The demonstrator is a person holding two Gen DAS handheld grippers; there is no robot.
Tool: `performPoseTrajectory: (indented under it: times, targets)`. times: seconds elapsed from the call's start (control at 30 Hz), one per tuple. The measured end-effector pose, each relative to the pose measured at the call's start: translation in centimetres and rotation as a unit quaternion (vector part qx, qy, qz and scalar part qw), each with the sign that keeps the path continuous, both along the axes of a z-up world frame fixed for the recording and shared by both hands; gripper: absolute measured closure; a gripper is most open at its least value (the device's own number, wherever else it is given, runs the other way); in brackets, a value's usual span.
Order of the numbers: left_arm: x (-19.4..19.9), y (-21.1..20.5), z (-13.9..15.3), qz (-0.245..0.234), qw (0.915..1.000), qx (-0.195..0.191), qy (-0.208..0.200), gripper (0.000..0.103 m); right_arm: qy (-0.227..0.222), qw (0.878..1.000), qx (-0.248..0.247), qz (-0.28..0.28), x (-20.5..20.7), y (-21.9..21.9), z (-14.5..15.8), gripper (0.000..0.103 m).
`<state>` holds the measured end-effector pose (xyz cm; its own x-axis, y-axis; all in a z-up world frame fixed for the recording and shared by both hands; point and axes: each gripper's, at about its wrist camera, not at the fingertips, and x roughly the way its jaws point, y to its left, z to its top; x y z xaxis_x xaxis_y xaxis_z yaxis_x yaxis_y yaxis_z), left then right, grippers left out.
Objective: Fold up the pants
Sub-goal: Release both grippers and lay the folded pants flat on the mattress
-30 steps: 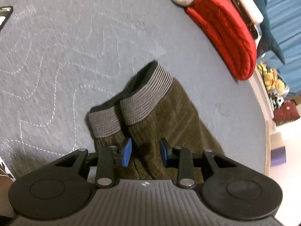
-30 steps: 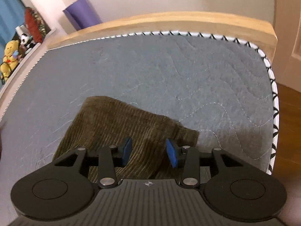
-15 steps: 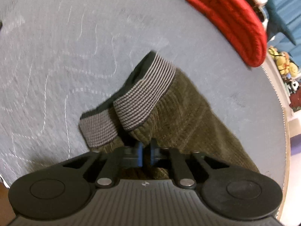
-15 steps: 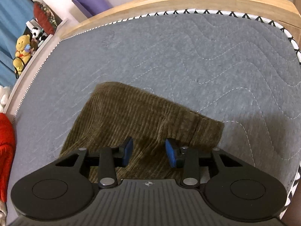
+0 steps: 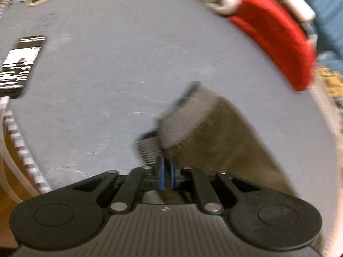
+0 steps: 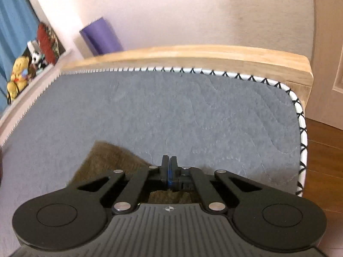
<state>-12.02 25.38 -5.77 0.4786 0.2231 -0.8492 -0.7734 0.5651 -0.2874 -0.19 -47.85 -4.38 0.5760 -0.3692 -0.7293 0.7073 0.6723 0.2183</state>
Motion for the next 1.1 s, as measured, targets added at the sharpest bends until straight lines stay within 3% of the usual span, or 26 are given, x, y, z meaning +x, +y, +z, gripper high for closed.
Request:
performPoseTrajectory:
  times: [0.03,0.1,0.17,0.2,0.27,0.33,0.37,0.43,0.47,0.5,0.57,0.63,0.7,0.73,0.77,0.83,1.0,1.07,1.1]
  targets:
    - [-0.1,-0.2,0.5,-0.001,0.9998,0.017,-0.01,0.094,0.005,0.999,0.035,0.033,0.3,0.5,-0.6,0.1]
    - [0.2,-2.1,2.6,-0.03,0.9945,0.087,-0.05,0.094,0.023,0.992,0.078,0.1,1.0,2.3,-1.4,0.097]
    - [1.3,-5.4,4.3,-0.108,0.9792,0.143,-0.095,0.094,0.042,0.969,0.082,0.23,2.5,5.8,-1.6,0.09]
    - [2.2,-7.5,4.7,-0.165,0.9662,0.163,-0.113,0.092,0.046,0.953,0.053,0.296,2.8,8.0,-1.3,0.082]
    - [4.2,-12.0,4.8,-0.282,0.9341,0.185,-0.117,0.09,0.047,0.908,-0.055,0.413,2.4,13.0,-0.3,0.072]
    - [6.1,-15.8,4.2,-0.382,0.9007,0.181,-0.098,0.09,0.033,0.849,-0.135,0.509,1.1,17.1,0.1,0.069]
    - [7.2,-18.1,3.7,-0.443,0.8753,0.174,-0.087,0.09,0.028,0.822,-0.161,0.545,0.4,18.9,-0.1,0.069]
    - [8.3,-21.6,2.8,-0.524,0.8262,0.189,-0.082,0.09,0.023,0.781,-0.182,0.597,-0.5,21.5,-0.6,0.069]
    - [8.5,-23.5,2.1,-0.564,0.792,0.216,-0.09,0.09,0.021,0.762,-0.186,0.62,-0.9,22.7,-1.1,0.069]
    - [8.6,-24.8,1.2,-0.585,0.7681,0.24,-0.1,0.09,0.022,0.745,-0.19,0.639,-1.2,23.7,-1.5,0.069]
    - [8.7,-25.9,-0.8,-0.605,0.7423,0.26,-0.125,0.09,0.026,0.71,-0.2,0.674,-1.2,25.8,-2.1,0.069]
    - [9.1,-26.5,-3.2,-0.633,0.7301,0.234,-0.11,0.09,0.032,0.677,-0.21,0.705,-2.0,27.6,-3.0,0.069]
    - [9.3,-27.1,-4.4,-0.663,0.7068,0.222,-0.106,0.089,0.038,0.654,-0.215,0.725,-1.8,29.5,-3.2,0.069]
    - [9.1,-27.4,-5.0,-0.68,0.6923,0.217,-0.106,0.08,0.04,0.643,-0.209,0.736,-1.7,30.1,-3.5,0.068]
    - [9.4,-27.7,-5.5,-0.69,0.6829,0.218,-0.1,0.074,0.042,0.637,-0.204,0.742,-1.8,30.7,-3.6,0.067]
    - [9.2,-28.3,-6.4,-0.699,0.6711,0.23,-0.09,0.061,0.055,0.621,-0.199,0.756,-1.5,31.8,-4.2,0.061]
    - [10.9,-28.7,-7.9,-0.713,0.6604,0.226,-0.072,0.055,0.095,0.575,-0.211,0.785,-2.2,33.1,-6.6,0.058]
    - [11.0,-28.4,-7.6,-0.712,0.6617,0.224,-0.071,0.066,0.095,0.572,-0.215,0.786,-2.1,33.4,-6.4,0.056]
    - [11.2,-28.2,-7.5,-0.712,0.6639,0.218,-0.072,0.078,0.096,0.573,-0.213,0.786,-1.9,33.4,-6.2,0.057]
